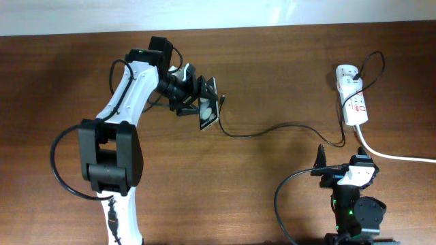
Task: Plug charger to phone and switch on socket
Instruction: 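Lift the phone with the left gripper and tilt it upright, then hold the phone raised in the left gripper, bottom edge facing right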
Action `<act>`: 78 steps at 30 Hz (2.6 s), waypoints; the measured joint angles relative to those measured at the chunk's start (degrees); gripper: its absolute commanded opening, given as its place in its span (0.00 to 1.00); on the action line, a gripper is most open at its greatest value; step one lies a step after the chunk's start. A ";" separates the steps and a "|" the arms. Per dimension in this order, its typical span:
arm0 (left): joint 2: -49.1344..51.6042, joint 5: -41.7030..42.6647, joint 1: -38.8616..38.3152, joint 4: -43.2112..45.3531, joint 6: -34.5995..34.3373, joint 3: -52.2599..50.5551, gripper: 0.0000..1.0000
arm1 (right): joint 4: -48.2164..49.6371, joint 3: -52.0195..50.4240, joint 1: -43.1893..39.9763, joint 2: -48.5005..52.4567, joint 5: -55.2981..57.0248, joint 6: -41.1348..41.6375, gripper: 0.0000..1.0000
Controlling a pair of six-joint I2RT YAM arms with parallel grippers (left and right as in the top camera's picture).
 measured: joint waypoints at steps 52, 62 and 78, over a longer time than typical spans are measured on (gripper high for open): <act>0.00 12.39 0.11 -4.20 -18.60 0.00 0.00 | 0.00 0.02 0.00 0.00 0.00 0.00 0.99; 0.00 13.99 0.26 -4.57 -21.68 0.00 0.00 | 0.00 0.00 0.00 0.00 0.00 -0.02 0.99; 0.00 14.43 4.37 -9.79 -22.86 0.11 0.00 | 0.00 0.02 0.00 0.00 0.00 -0.02 0.99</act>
